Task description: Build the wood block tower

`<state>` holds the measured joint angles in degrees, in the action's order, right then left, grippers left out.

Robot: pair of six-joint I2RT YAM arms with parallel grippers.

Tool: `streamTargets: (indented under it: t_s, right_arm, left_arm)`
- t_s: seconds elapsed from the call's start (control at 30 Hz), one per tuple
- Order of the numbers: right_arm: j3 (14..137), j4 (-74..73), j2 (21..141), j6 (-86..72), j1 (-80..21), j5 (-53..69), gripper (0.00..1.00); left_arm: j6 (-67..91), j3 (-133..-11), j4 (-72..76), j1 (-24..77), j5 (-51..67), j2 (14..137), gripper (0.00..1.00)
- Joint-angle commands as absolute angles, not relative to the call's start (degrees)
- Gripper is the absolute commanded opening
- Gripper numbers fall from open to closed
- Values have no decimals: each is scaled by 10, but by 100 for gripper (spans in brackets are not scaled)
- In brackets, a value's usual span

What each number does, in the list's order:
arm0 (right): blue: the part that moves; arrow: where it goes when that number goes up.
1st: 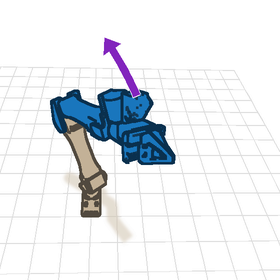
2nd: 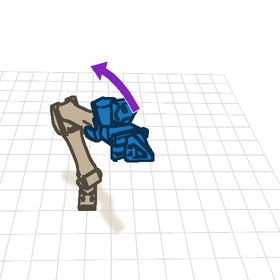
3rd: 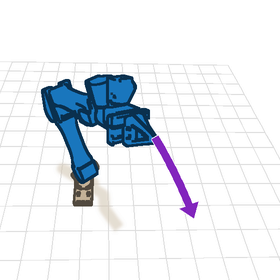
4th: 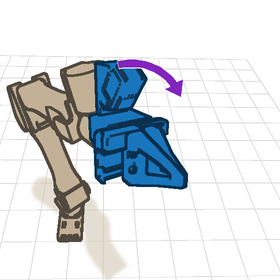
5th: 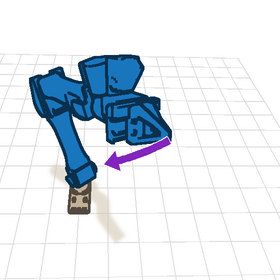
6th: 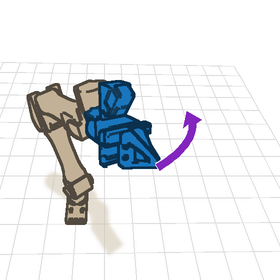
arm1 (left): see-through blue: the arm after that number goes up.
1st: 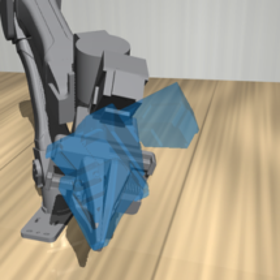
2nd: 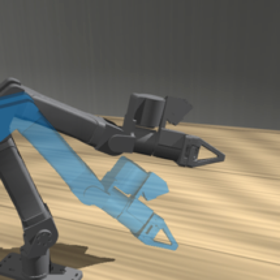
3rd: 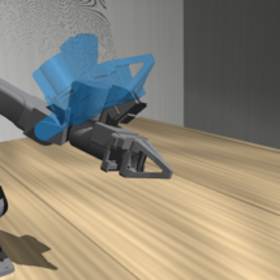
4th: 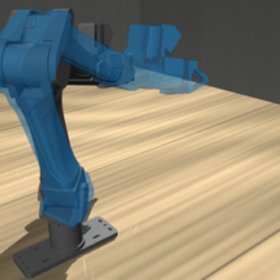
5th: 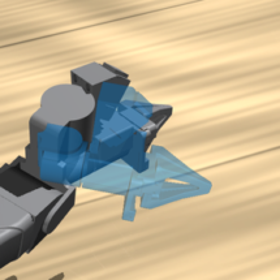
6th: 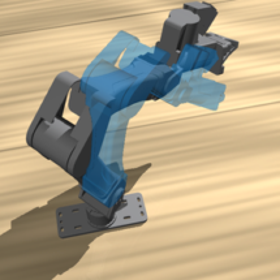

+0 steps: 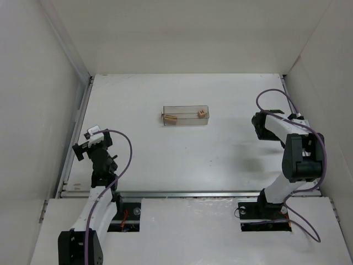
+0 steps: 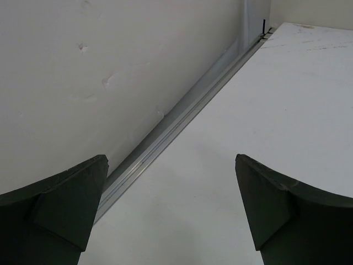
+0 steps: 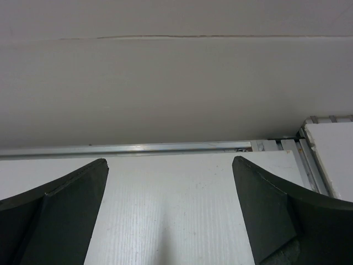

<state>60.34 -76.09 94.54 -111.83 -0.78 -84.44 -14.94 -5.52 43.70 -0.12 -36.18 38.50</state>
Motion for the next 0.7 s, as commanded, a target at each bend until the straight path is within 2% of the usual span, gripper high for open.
streamTargets:
  t_s: [0.0,0.17,0.23,0.33,0.37,0.4,0.43,0.5,0.53,0.57,0.6,0.63,0.67]
  right_arm:
    - [622,-792,948,-1119,-4,-918,100]
    - [631,-792,948,-1109,-4,-918,100]
    - [656,-792,943,-1031,-4,-918,100]
    - [751,-792,962,-883,-20,-957,100]
    - [814,-792,974,-829,-30,-949,100]
    - [850,-792,974,-829,-37,-949,100]
    - [888,-792,983,-782,-45,-899,100]
    - [1013,-777,1000,-704,-65,-818,100]
    - [1039,-734,1014,-527,-71,-730,100]
    - [1046,-595,1014,-426,-77,-676,100]
    - [1024,-519,1009,-334,-91,-611,100]
    - [1007,-460,989,-261,-91,-530,100]
    - [991,-387,977,-176,-99,-366,100]
  left_arm:
    - [-143,-79,469,-4,-359,378,99]
    - [-143,-79,469,-4,-359,378,99]
    - [-156,-79,462,-4,-343,378,99]
    - [-198,-142,364,-4,-256,365,99]
    - [-220,-198,294,-4,-181,365,99]
    - [-244,-232,254,-4,-180,371,99]
    - [-268,-267,216,-4,-98,380,99]
    - [-274,-388,106,-4,-28,411,99]
    - [-274,-433,58,-4,55,461,99]
    - [-279,-481,7,-4,97,493,99]
    - [-286,-574,-100,-4,134,527,99]
    - [-291,-617,-150,5,165,600,99]
    - [-291,-658,-194,14,199,639,99]
